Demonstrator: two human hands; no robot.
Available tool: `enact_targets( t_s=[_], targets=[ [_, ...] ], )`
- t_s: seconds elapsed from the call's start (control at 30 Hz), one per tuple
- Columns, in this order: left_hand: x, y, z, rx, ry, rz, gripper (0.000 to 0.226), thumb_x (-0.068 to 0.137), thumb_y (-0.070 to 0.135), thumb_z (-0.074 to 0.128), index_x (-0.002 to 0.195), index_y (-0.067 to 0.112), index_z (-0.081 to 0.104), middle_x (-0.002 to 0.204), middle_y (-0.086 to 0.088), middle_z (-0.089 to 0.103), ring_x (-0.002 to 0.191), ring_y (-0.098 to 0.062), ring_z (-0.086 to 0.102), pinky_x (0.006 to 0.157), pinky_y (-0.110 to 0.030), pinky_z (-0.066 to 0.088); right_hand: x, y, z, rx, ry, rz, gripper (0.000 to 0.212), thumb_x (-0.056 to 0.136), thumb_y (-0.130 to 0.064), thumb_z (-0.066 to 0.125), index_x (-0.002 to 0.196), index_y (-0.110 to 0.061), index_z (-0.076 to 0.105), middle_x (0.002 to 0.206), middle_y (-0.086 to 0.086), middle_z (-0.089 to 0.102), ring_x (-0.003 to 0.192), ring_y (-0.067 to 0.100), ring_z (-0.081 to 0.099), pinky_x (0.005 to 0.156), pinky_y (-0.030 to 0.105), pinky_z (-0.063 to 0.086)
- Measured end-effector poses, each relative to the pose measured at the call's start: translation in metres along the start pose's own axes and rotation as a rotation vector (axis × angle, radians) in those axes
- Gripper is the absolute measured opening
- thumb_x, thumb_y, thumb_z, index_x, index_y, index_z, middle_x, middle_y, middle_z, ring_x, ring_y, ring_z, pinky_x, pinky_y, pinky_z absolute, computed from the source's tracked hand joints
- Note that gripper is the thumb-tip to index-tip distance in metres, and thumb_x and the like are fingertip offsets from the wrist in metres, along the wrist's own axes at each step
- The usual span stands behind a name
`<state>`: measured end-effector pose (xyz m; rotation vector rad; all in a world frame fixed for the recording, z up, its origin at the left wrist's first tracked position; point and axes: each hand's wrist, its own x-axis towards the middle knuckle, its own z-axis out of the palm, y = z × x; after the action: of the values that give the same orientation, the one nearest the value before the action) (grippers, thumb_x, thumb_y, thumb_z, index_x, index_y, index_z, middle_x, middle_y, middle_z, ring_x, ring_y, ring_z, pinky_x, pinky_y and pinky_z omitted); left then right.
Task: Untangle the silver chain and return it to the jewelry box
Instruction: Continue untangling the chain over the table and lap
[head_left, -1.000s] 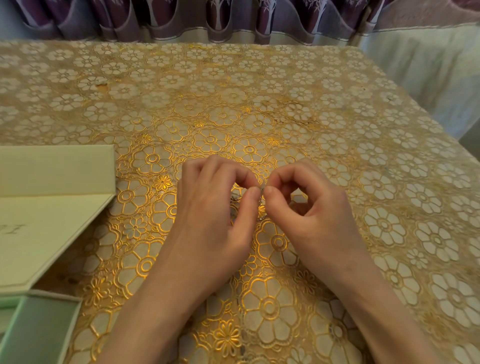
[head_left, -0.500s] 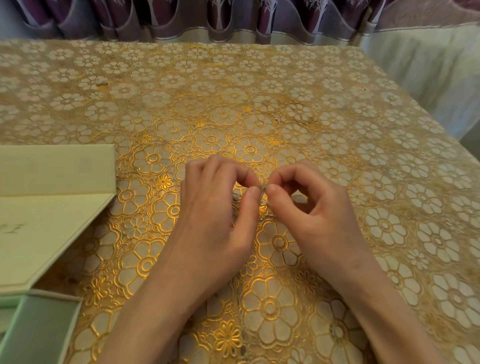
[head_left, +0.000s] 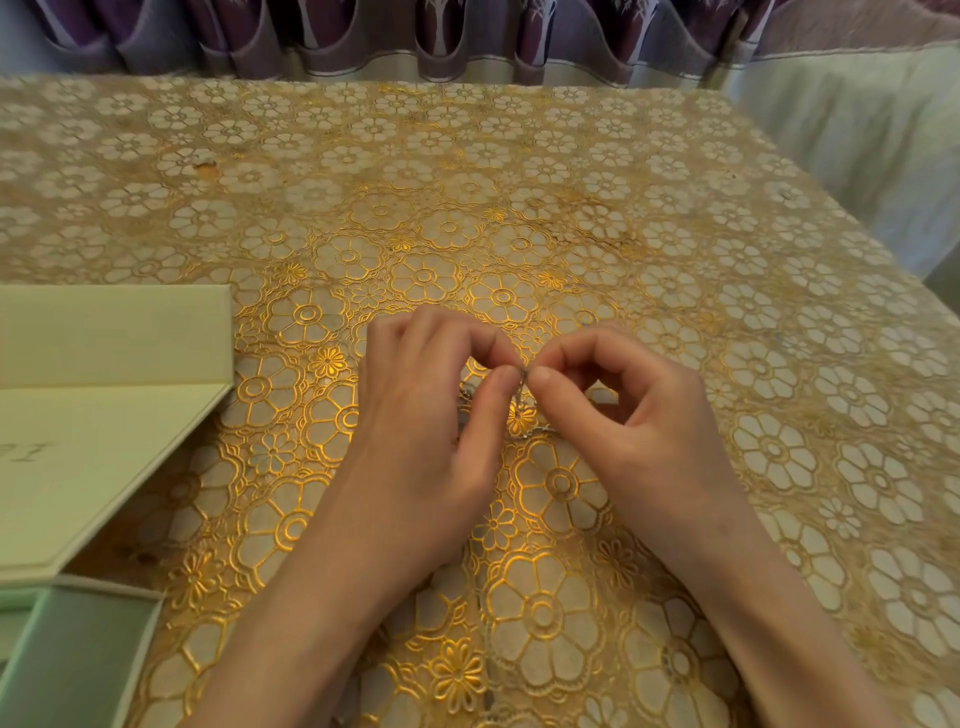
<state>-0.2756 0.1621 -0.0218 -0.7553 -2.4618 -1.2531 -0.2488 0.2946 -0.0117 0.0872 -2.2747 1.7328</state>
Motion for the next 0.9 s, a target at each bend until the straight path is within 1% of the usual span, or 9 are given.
enact_targets(
  t_s=[0.1, 0.2, 0.37, 0.47, 0.6, 0.7, 0.9],
  targets=[
    [0.0000, -0.0003, -0.0003, 0.000, -0.006, 0.003, 0.004, 0.087, 0.032, 0.042, 0.089, 0.031, 0.045, 0.094, 0.018, 0.047, 0.098, -0.009, 0.036, 0.089, -0.014, 0.026, 0.0002, 0.0001, -0.0001, -0.003, 0.001, 0.001, 0.010, 0.075, -0.019, 0.060, 0.067, -0.026, 0.059, 0.070, -0.012, 0.054, 0.064, 0.002, 0.049, 0.058, 0.016, 0.042],
    [0.0000, -0.0003, -0.0006, -0.002, -0.010, 0.001, 0.004, 0.087, 0.032, 0.042, 0.089, 0.031, 0.046, 0.093, 0.015, 0.048, 0.098, -0.010, 0.037, 0.089, -0.014, 0.026, 0.0001, 0.0001, -0.0002, -0.016, 0.001, -0.005, 0.010, 0.075, -0.019, 0.060, 0.067, -0.025, 0.059, 0.070, -0.012, 0.055, 0.064, 0.002, 0.050, 0.058, 0.017, 0.042],
    [0.0006, 0.0010, -0.0004, -0.007, 0.009, -0.014, 0.005, 0.085, 0.034, 0.044, 0.087, 0.032, 0.048, 0.095, 0.016, 0.051, 0.098, -0.009, 0.038, 0.090, -0.012, 0.026, -0.0004, -0.0005, -0.0004, -0.029, 0.005, -0.011, 0.010, 0.074, -0.020, 0.061, 0.067, -0.026, 0.058, 0.070, -0.012, 0.054, 0.064, 0.002, 0.050, 0.056, 0.017, 0.042],
    [0.0009, 0.0012, -0.0009, -0.005, 0.014, -0.016, 0.006, 0.085, 0.034, 0.045, 0.087, 0.031, 0.049, 0.093, 0.016, 0.051, 0.098, -0.008, 0.037, 0.090, -0.011, 0.025, -0.0001, 0.0001, -0.0003, -0.038, 0.008, -0.017, 0.011, 0.075, -0.019, 0.061, 0.067, -0.026, 0.058, 0.070, -0.011, 0.054, 0.063, 0.003, 0.050, 0.056, 0.017, 0.041],
    [0.0007, 0.0012, -0.0019, 0.003, 0.002, -0.006, 0.005, 0.085, 0.035, 0.046, 0.087, 0.033, 0.050, 0.093, 0.014, 0.052, 0.098, -0.008, 0.037, 0.089, -0.014, 0.027, 0.0002, 0.0017, -0.0001, -0.040, 0.016, -0.026, 0.012, 0.075, -0.016, 0.060, 0.066, -0.023, 0.056, 0.069, -0.011, 0.053, 0.064, 0.003, 0.049, 0.057, 0.016, 0.040],
    [0.0007, 0.0018, -0.0014, -0.002, -0.008, -0.015, 0.005, 0.084, 0.036, 0.046, 0.087, 0.035, 0.049, 0.093, 0.016, 0.052, 0.098, -0.008, 0.038, 0.085, -0.017, 0.029, 0.0002, 0.0019, -0.0003, -0.046, 0.012, -0.034, 0.012, 0.075, -0.014, 0.059, 0.066, -0.023, 0.055, 0.069, -0.010, 0.053, 0.064, 0.004, 0.048, 0.058, 0.015, 0.039],
    [0.0015, 0.0021, -0.0007, -0.029, -0.004, -0.036, 0.007, 0.082, 0.036, 0.046, 0.085, 0.032, 0.050, 0.092, 0.017, 0.054, 0.096, -0.008, 0.039, 0.086, -0.012, 0.027, 0.0007, 0.0022, -0.0001, -0.034, 0.005, -0.029, 0.012, 0.075, -0.015, 0.058, 0.067, -0.024, 0.055, 0.070, -0.009, 0.052, 0.064, 0.003, 0.048, 0.058, 0.015, 0.039]
  ],
)
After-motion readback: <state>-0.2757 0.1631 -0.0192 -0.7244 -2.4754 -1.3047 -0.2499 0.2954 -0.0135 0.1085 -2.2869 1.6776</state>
